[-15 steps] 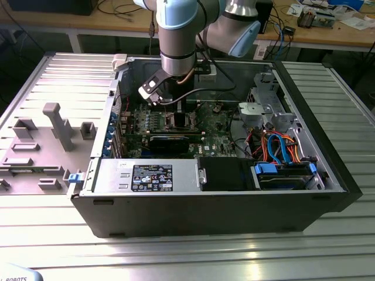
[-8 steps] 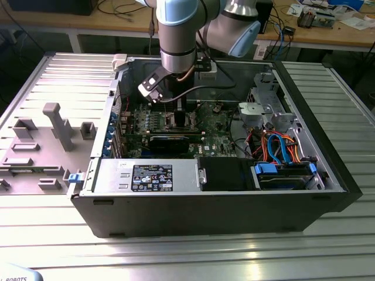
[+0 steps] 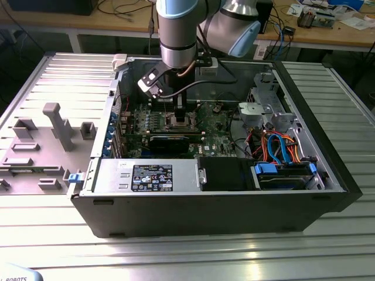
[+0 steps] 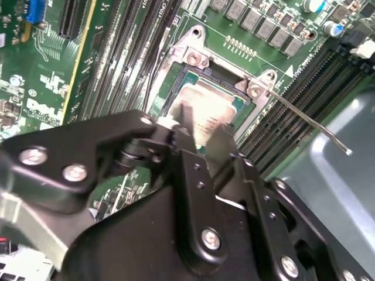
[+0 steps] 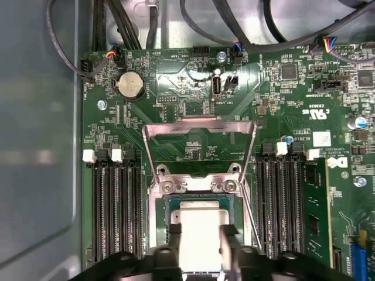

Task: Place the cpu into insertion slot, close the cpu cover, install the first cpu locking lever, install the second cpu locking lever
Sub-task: 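Place the cpu into insertion slot, then close the cpu cover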

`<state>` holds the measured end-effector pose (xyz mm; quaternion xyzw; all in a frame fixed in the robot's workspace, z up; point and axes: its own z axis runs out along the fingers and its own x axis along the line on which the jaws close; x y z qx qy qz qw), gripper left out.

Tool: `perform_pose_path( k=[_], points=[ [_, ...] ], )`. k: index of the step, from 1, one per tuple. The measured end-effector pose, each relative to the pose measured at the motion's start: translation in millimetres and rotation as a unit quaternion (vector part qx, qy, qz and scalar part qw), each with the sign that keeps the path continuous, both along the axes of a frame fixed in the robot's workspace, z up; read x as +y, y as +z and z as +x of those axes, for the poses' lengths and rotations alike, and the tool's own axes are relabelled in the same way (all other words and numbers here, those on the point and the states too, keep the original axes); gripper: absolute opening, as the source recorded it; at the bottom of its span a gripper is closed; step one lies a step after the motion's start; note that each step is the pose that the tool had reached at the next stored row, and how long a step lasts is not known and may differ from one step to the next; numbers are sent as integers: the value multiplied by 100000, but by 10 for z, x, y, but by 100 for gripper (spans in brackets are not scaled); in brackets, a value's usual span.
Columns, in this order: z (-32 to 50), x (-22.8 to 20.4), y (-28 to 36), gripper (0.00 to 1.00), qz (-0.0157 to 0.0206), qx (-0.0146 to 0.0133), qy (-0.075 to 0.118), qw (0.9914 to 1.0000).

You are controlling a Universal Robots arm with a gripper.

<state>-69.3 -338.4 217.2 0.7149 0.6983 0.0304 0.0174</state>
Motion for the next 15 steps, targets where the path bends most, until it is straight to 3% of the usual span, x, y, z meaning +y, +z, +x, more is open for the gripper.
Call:
perform_pose_path(
  k=[5,15],
  points=[
    [4,0,108,11,-3,283,-1,100000],
    [11,-1,134,11,-3,356,13,99999]
  ],
)
